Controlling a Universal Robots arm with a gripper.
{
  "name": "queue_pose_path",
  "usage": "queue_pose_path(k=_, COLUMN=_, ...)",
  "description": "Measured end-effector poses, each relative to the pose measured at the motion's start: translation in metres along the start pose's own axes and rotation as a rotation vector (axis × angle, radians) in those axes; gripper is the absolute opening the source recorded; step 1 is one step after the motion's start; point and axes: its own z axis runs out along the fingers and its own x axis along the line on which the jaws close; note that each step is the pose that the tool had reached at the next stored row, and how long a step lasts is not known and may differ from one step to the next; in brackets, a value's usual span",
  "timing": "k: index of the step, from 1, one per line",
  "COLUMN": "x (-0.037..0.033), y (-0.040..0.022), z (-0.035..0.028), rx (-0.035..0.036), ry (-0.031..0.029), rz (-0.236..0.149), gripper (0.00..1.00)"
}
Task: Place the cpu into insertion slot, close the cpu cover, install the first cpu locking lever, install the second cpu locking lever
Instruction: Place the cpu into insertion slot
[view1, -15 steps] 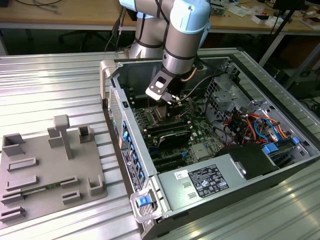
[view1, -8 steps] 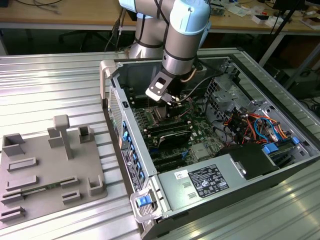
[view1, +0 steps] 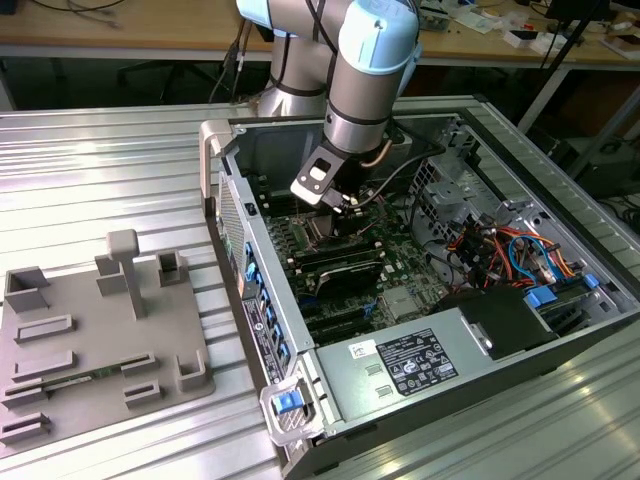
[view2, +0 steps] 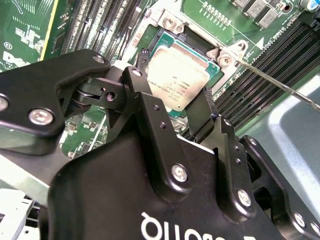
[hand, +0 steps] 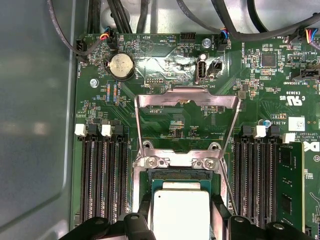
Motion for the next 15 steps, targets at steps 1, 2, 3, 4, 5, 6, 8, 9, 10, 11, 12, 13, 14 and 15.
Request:
queue_pose_path(k=1, x=0.0000, y=0.0000, z=0.0000, rx=0.0001, ry=0.0000, rz=0.000, gripper=0.55)
queue_pose_path(k=2, x=0.0000, y=0.0000, z=0.0001, rx=0.0000, ry=0.0000, rz=0.000, gripper=0.55)
queue_pose_path(k=3, x=0.0000, y=0.0000, z=0.0001, rx=0.0001, ry=0.0000, rz=0.000, gripper=0.55)
queue_pose_path(k=4, x=0.0000, y=0.0000, z=0.0001, rx=0.0000, ry=0.0001, rz=0.000, gripper=0.55)
queue_pose_path(k=5, x=0.0000, y=0.0000, z=0.0001, rx=0.0000, ry=0.0000, rz=0.000, gripper=0.55)
queue_pose_path(k=6, x=0.0000, y=0.0000, z=0.0001, rx=0.0000, ry=0.0001, rz=0.002, gripper=0.55)
queue_pose_path(k=8, x=0.0001, y=0.0005, z=0.0002, rx=0.0000, ry=-0.0002, rz=0.013, gripper=0.55)
queue_pose_path(k=9, x=0.0001, y=0.0007, z=0.0002, rx=0.0001, ry=-0.0008, rz=0.022, gripper=0.55)
queue_pose_path(k=10, x=0.0001, y=0.0008, z=0.0002, rx=0.0003, ry=-0.0014, rz=0.034, gripper=0.55)
queue_pose_path(k=11, x=0.0001, y=0.0008, z=0.0002, rx=0.0004, ry=-0.0018, rz=0.038, gripper=0.55)
queue_pose_path(k=12, x=0.0001, y=0.0008, z=0.0003, rx=0.0005, ry=-0.0019, rz=0.038, gripper=0.55)
queue_pose_path(k=13, x=0.0001, y=0.0009, z=0.0004, rx=0.0005, ry=-0.0018, rz=0.038, gripper=0.55)
queue_pose_path(k=14, x=0.0001, y=0.0009, z=0.0005, rx=0.0005, ry=-0.0018, rz=0.037, gripper=0.55)
queue_pose_path(k=15, x=0.0002, y=0.0009, z=0.0007, rx=0.0005, ry=-0.0015, rz=0.031, gripper=0.55)
